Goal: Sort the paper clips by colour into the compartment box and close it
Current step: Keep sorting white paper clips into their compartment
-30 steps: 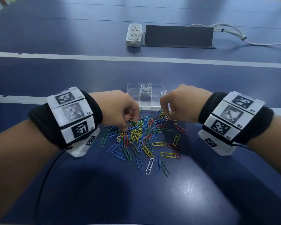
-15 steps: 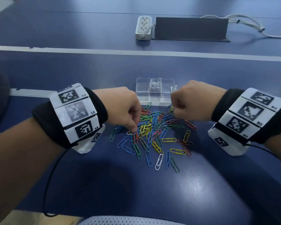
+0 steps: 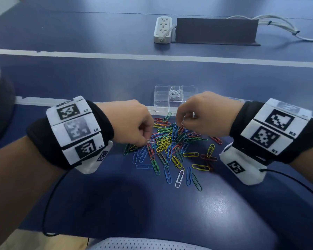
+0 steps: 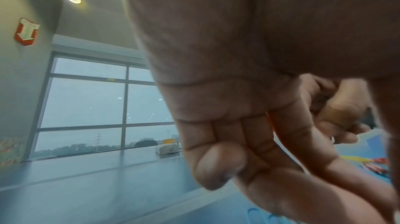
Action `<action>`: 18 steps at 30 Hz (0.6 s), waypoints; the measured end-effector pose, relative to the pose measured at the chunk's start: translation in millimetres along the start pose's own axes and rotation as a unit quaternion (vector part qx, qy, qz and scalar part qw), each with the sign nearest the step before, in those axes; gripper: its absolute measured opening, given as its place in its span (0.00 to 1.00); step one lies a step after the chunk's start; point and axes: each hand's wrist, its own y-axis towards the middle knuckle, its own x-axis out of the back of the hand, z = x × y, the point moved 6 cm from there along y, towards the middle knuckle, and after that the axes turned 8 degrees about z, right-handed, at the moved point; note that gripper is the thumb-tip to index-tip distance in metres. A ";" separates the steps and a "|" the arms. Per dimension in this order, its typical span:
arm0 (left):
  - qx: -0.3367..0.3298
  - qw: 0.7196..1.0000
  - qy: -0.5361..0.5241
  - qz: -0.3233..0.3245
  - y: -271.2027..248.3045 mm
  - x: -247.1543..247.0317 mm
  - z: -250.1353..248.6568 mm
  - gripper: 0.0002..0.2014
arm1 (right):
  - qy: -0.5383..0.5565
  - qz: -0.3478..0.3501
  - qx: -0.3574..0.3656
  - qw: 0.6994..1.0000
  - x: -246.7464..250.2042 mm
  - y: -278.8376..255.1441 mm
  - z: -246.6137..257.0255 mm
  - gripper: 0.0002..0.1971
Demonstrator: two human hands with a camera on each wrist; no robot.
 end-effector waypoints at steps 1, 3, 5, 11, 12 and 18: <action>-0.002 1.000 -0.014 -0.009 -1.6 3.3 0.8 0.02 | 0.008 0.000 -0.003 1.000 1.5 0.6 -1.1 0.14; -0.005 0.999 -0.037 -0.030 -4.2 11.4 1.5 0.03 | 0.020 -0.006 -0.013 1.000 5.9 2.4 -4.6 0.15; -0.014 0.997 -0.045 -0.056 -5.6 20.6 0.6 0.04 | 0.024 -0.024 -0.022 0.999 12.3 5.2 -8.4 0.15; -0.034 0.990 -0.046 -0.132 5.8 42.3 -10.0 0.12 | 0.082 -0.095 -0.053 0.991 34.1 12.6 -22.4 0.11; -0.034 0.988 -0.047 -0.145 10.3 46.0 -11.9 0.13 | 0.092 -0.104 -0.061 0.988 36.9 14.2 -25.1 0.11; 0.016 0.971 -0.092 -0.220 41.8 69.8 -6.7 0.12 | 0.137 -0.126 -0.110 0.976 47.4 28.4 -36.3 0.13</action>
